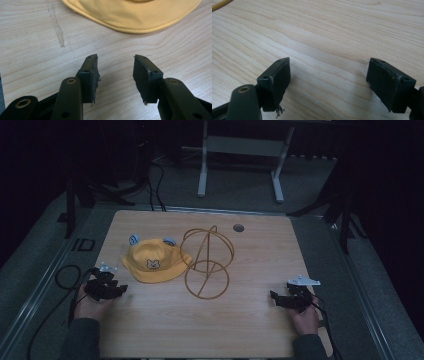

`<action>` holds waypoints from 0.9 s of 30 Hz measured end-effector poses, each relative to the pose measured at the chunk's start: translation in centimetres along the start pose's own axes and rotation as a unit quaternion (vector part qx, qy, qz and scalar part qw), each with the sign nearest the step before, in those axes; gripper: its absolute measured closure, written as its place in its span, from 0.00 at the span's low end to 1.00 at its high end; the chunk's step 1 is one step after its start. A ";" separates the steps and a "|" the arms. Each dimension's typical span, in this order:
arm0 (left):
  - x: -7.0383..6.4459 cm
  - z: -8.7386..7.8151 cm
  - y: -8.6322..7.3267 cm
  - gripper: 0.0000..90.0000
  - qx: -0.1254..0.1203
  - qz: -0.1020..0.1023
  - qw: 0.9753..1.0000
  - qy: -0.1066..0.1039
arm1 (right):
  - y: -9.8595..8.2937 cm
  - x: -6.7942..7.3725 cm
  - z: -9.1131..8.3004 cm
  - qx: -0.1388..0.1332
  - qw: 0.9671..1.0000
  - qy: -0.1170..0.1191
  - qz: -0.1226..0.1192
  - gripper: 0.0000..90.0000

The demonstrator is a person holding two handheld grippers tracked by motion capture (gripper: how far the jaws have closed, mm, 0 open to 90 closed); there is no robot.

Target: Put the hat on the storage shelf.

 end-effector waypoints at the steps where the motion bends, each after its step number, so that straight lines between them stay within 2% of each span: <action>1: 0.0 0.0 0.1 0.61 0.002 0.003 1.000 0.000 | 0.0 0.0 0.0 0.000 1.000 0.000 0.000 0.22; 13: 0.6 -1.2 0.8 0.63 -0.007 0.017 1.000 -0.005 | 0.0 0.0 0.0 0.000 1.000 0.000 0.000 0.22; 18: 0.7 -1.9 1.5 0.64 -0.008 0.036 0.999 -0.011 | 0.0 0.0 0.0 0.000 1.000 0.000 0.000 0.22; 25: 0.9 -2.2 2.1 0.63 -0.006 0.046 0.999 -0.018 | 0.0 0.0 0.0 0.000 1.000 0.000 0.000 0.22; 27: 1.0 -2.3 2.6 0.63 0.001 0.062 0.998 -0.026 | 0.0 0.0 0.0 0.000 1.000 0.000 0.000 0.22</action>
Point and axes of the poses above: each handheld gripper's, and its own axes: z roughly forward along the jaws, y roughly out of its top, x roughly to its left, the point moved 1 cm from there along z, roughly forward along the jaws, and after that the axes turned 9 degrees about z, right-handed, at the moved point
